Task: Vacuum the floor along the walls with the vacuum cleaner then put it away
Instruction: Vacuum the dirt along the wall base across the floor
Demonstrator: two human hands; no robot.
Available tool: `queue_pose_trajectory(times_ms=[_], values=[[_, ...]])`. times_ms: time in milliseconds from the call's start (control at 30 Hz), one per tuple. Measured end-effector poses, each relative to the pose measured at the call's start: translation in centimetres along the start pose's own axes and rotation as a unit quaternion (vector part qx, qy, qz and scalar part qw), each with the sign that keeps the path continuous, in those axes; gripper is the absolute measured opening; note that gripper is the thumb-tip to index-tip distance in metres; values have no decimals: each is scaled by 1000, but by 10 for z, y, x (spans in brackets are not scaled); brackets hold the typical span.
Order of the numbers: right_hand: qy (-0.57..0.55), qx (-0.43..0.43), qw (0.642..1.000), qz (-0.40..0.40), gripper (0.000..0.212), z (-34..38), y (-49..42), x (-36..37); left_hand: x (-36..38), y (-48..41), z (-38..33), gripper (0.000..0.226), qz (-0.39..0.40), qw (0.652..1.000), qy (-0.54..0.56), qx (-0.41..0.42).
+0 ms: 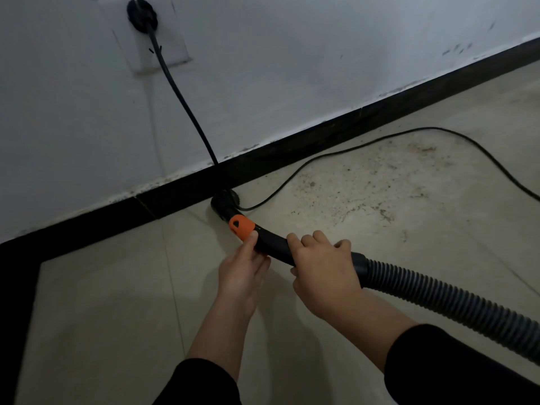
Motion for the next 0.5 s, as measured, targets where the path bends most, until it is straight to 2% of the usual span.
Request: queue_pose_trajectory(times_ms=[500], values=[[4,9,1000,-14,38,-18,-11,3,23,-10,7,14,14,1000,-2,12]])
Point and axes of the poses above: each hand's wrist, its own y-axis away from the middle knuckle, its own x-axis out of the palm, z = x × y, the point moved 3 cm from there along -y, towards the middle knuckle, and after that the axes turned 10 degrees about -z, right-handed, at the moved point
